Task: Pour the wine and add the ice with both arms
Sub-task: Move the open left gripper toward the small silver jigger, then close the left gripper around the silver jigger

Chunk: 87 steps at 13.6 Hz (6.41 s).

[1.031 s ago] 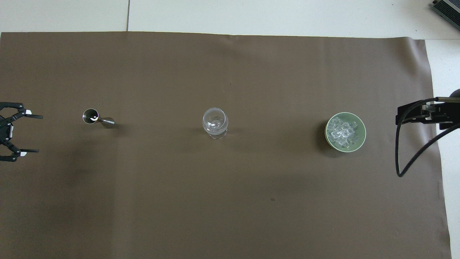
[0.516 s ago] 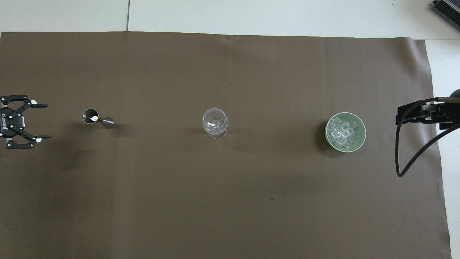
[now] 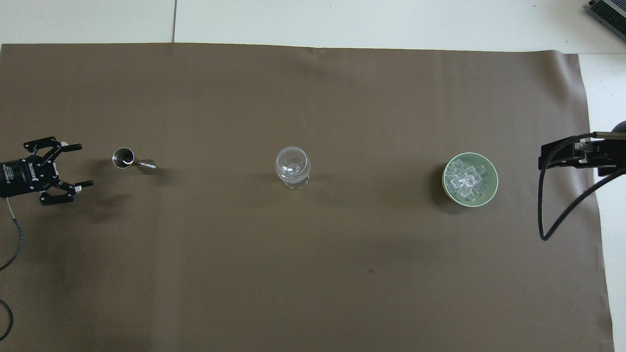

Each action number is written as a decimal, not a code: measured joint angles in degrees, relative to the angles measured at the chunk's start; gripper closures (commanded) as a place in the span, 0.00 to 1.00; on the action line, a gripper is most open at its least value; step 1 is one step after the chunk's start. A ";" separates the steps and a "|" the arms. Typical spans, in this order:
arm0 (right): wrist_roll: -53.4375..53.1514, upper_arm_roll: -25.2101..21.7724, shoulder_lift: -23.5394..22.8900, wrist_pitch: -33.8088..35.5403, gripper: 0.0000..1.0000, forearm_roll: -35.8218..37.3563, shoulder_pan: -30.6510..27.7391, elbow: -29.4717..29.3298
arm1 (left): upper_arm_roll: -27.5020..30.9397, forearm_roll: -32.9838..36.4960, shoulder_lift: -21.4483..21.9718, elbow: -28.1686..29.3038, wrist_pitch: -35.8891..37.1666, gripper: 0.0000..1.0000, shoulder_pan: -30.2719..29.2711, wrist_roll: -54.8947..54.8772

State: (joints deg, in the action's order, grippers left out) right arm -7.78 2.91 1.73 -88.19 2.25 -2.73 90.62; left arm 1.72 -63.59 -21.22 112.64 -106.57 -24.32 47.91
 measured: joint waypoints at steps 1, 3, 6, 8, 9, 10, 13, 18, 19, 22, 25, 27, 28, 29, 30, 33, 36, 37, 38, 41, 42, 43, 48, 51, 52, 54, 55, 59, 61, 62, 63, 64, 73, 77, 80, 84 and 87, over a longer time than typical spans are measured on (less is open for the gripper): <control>0.00 0.00 0.00 0.00 0.00 0.00 0.00 0.00 | -0.37 -1.41 0.00 0.75 -0.91 0.00 0.17 0.00; 0.00 0.00 0.00 0.00 0.00 0.00 0.00 0.00 | -0.74 -3.27 0.01 1.75 -2.43 0.00 1.13 -0.29; 0.00 0.00 0.00 0.00 0.00 0.00 0.00 0.00 | -0.81 -4.15 0.04 1.94 -3.37 0.00 2.08 -0.45; 0.00 0.00 0.00 0.00 0.00 0.00 0.00 0.00 | -0.86 -4.61 0.04 2.03 -4.93 0.00 2.57 -0.45; 0.00 0.00 0.00 0.00 0.00 0.00 0.00 0.00 | -0.86 -5.30 0.06 2.32 -5.59 0.00 2.89 -0.77; 0.00 0.00 0.00 0.00 0.00 0.00 0.00 0.00 | -0.97 -6.03 0.07 2.88 -6.68 0.00 3.24 -1.41; 0.00 0.00 0.00 0.00 0.00 0.00 0.00 0.00 | -1.23 -8.62 0.10 4.48 -8.73 0.00 5.47 -3.43; 0.00 0.00 0.00 0.00 0.00 0.00 0.00 0.00 | -1.57 -9.63 0.79 6.26 -10.72 0.00 7.62 -5.68; 0.00 0.00 0.00 0.00 0.00 0.00 0.00 0.00 | -1.68 -9.97 1.10 6.39 -10.74 0.00 7.65 -5.77; 0.00 0.00 0.00 0.00 0.00 0.00 0.00 0.00 | -1.72 -10.32 2.44 6.51 -10.74 0.00 7.68 -5.78; 0.00 0.00 0.00 0.00 0.00 0.00 0.00 0.00 | -1.69 -10.36 4.66 7.44 -10.77 0.00 7.68 -5.78; 0.00 0.00 0.00 0.00 0.00 0.00 0.00 0.00 | -1.60 -10.37 5.50 8.37 -10.80 0.00 7.67 -5.78; 0.00 0.00 0.00 0.00 0.00 0.00 0.00 0.00 | -1.57 -10.38 5.66 8.62 -10.91 0.00 7.67 -5.79; 0.00 0.00 0.00 0.00 0.00 0.00 0.00 0.00 | -1.57 -10.38 5.66 8.73 -11.24 0.00 7.67 -5.79; 0.00 0.00 0.00 0.00 0.00 0.00 0.00 0.00 | -1.58 -10.38 5.65 8.87 -11.97 0.00 7.68 -5.80; 0.00 0.00 0.00 0.00 0.00 0.00 0.00 0.00 | -1.51 -11.83 5.41 9.41 -15.29 0.00 7.64 -5.87; 0.00 0.00 0.00 0.00 0.00 0.00 0.00 0.00 | -1.61 -12.35 5.06 9.82 -16.39 0.00 7.71 -6.75; 0.00 0.00 0.00 0.00 0.00 0.00 0.00 0.00 | -1.69 -12.38 5.00 9.99 -16.40 0.00 7.78 -7.36; 0.00 0.00 0.00 0.00 0.00 0.00 0.00 0.00 | -1.73 -12.39 4.94 10.10 -16.40 0.00 8.02 -7.93; 0.00 0.00 0.00 0.00 0.00 0.00 0.00 0.00 | -1.88 -12.41 4.85 10.34 -16.26 0.00 9.77 -11.05; 0.00 0.00 0.00 0.00 0.00 0.00 0.00 0.00 | -1.92 -12.42 4.84 10.39 -16.21 0.00 10.31 -11.33; 0.00 0.00 0.00 0.00 0.00 0.00 0.00 0.00 | -1.97 -12.43 4.84 10.43 -16.13 0.00 10.71 -11.51; 0.00 0.00 0.00 0.00 0.00 0.00 0.00 0.00 | -2.00 -12.90 4.84 10.60 -15.44 0.03 11.15 -11.81; 0.00 0.00 0.00 0.00 0.00 0.00 0.00 0.00 | -1.99 -13.24 4.81 10.83 -14.66 0.23 11.15 -11.81; 0.00 0.00 0.00 0.00 0.00 0.00 0.00 0.00 | -1.99 -13.29 4.81 10.86 -14.49 0.26 11.15 -11.81; 0.00 0.00 0.00 0.00 0.00 0.00 0.00 0.00 | -1.98 -13.35 4.80 10.88 -14.35 0.31 11.15 -11.81; 0.00 0.00 0.00 0.00 0.00 0.00 0.00 0.00 | -1.98 -13.36 4.80 10.88 -14.32 0.31 11.15 -11.81; 0.00 0.00 0.00 0.00 0.00 0.00 0.00 0.00 | -1.89 -13.41 4.77 10.91 -14.26 0.43 11.15 -11.81; 0.00 0.00 0.00 0.00 0.00 0.00 0.00 0.00 | -1.84 -13.43 4.76 10.92 -14.23 0.46 11.15 -11.81; 0.00 0.00 0.00 0.00 0.00 0.00 0.00 0.00 | -1.84 -13.44 4.76 10.92 -14.21 0.48 11.15 -11.81; 0.00 0.00 0.00 0.00 0.00 0.00 0.00 0.00 | -1.84 -13.44 4.74 10.93 -14.20 0.49 11.15 -11.81; 0.00 0.00 0.00 0.00 0.00 0.00 0.00 0.00 | -1.84 -13.45 4.71 10.94 -14.20 0.49 11.15 -11.81; 0.00 0.00 0.00 0.00 0.00 0.00 0.00 0.00 | -1.41 -13.64 4.46 11.01 -13.44 0.58 10.98 -11.80; 0.00 0.00 0.00 0.00 0.00 0.00 0.00 0.00 | -1.36 -13.67 4.46 11.01 -12.07 0.68 10.21 -11.80; 0.00 0.00 0.00 0.00 0.00 0.00 0.00 0.00 | -1.35 -13.68 4.46 11.02 -11.78 0.78 9.75 -11.79; 0.00 0.00 0.00 0.00 0.00 0.00 0.00 0.00 | -1.35 -13.69 4.43 11.08 -11.69 0.90 9.67 -11.75; 0.00 0.00 0.00 0.00 0.00 0.00 0.00 0.00 | -1.35 -13.70 4.42 11.13 -11.41 1.00 9.65 -11.64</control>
State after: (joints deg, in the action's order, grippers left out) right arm -7.78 2.91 1.73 -88.19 2.25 -2.73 90.61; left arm 0.37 -77.30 -16.80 123.77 -117.98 -14.67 36.27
